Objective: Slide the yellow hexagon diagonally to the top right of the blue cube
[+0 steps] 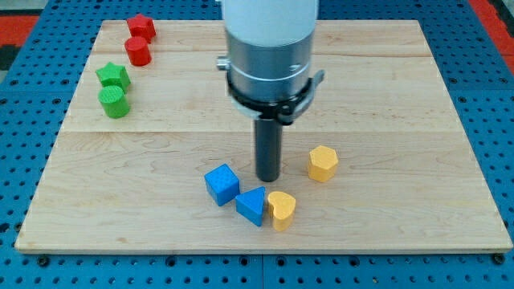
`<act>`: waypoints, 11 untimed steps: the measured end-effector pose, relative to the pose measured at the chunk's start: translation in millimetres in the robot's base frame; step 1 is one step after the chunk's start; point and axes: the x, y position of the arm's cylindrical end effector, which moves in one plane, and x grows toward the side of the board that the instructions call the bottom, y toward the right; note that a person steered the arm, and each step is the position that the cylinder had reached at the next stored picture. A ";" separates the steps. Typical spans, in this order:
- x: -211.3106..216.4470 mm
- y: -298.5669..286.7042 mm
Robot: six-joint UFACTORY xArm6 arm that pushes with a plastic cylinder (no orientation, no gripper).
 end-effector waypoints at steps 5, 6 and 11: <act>-29.8 51.5; -29.3 43.9; -46.6 -60.6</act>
